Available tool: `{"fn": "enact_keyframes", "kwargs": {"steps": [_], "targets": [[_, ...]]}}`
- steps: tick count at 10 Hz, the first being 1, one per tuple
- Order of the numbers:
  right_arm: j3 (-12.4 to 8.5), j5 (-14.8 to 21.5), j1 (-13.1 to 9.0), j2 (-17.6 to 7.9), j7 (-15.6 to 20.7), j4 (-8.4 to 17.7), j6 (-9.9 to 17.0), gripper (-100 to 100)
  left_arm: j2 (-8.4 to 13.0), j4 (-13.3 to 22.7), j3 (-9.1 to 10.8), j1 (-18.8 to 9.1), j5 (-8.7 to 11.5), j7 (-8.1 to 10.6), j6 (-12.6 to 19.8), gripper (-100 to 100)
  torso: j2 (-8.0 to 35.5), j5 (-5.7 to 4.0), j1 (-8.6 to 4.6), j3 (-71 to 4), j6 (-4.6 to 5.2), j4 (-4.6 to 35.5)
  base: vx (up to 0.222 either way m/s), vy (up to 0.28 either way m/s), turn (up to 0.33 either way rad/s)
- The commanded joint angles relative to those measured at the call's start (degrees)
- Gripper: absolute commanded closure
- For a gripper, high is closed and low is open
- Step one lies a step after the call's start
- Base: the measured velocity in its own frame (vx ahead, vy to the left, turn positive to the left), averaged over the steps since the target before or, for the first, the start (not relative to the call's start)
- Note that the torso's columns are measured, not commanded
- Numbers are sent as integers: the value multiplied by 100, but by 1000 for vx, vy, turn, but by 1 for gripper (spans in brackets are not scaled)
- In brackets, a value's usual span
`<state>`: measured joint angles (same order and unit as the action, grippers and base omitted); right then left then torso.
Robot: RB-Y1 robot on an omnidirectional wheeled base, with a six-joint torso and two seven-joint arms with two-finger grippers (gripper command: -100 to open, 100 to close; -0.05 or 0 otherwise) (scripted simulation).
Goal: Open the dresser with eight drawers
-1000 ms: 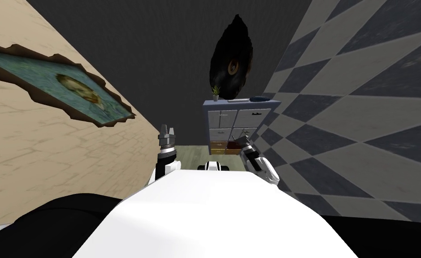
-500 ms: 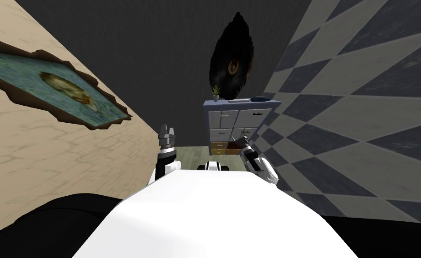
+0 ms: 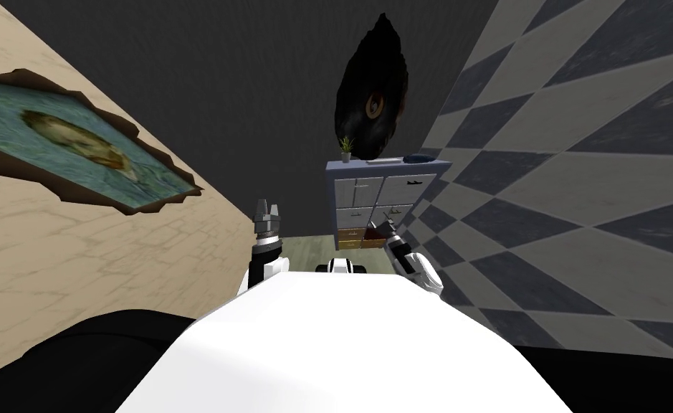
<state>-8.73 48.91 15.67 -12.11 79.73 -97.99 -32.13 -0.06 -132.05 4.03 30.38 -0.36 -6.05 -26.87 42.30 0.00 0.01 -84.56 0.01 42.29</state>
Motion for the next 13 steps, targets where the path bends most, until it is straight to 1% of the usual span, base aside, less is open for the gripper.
{"fn": "enact_keyframes", "kwargs": {"steps": [1,2,3,4,5,6,7,8,9,10,11,13], "targets": [[-47,165,-34,63,436,197,-112,-100,0,0,0,0,0,0,0,0,2,0,-4,0,-1,1,47,40,-64],[-47,165,-34,63,560,197,-112,-100,0,0,0,0,0,0,0,0,-4,-1,-6,-2,0,-1,51,39,-41],[-80,262,-59,107,746,325,-185,-100,0,0,0,0,0,0,0,0,-5,-1,-5,-4,-1,-1,61,57,-75],[-80,262,-59,107,845,325,-185,-100,0,0,0,0,0,0,0,0,-7,1,3,-5,0,-2,47,44,-34],[-111,350,-81,156,1032,448,-256,-100,0,0,0,0,0,0,0,0,-1,1,-2,-1,-2,0,51,41,-51],[-111,350,-81,156,1115,448,-256,-100,0,0,0,0,0,0,0,0,-1,-1,-3,0,0,0,40,37,-33],[-140,431,-102,210,1322,563,-325,-100,0,0,0,0,0,0,0,0,3,0,-4,1,-1,1,46,45,-50],[-140,431,-102,210,1369,563,-325,-100,0,0,0,0,0,0,0,0,0,0,0,0,0,0,42,36,-41],[-168,504,-120,270,1591,671,-391,-100,0,0,0,0,0,0,0,0,0,0,-3,-1,-1,0,46,34,-63],[-193,569,-137,339,1737,771,-454,-100,0,0,0,0,0,0,0,0,-3,0,-3,-2,0,-1,59,57,-82],[-193,569,-137,339,1821,771,-454,-100,0,0,0,0,0,0,0,0,-6,1,5,-4,-1,-2,48,42,-27],[-237,675,-164,504,2169,944,-566,-100,0,0,0,0,0,0,0,0,-1,-1,-6,-1,0,0,53,40,-51]]}}
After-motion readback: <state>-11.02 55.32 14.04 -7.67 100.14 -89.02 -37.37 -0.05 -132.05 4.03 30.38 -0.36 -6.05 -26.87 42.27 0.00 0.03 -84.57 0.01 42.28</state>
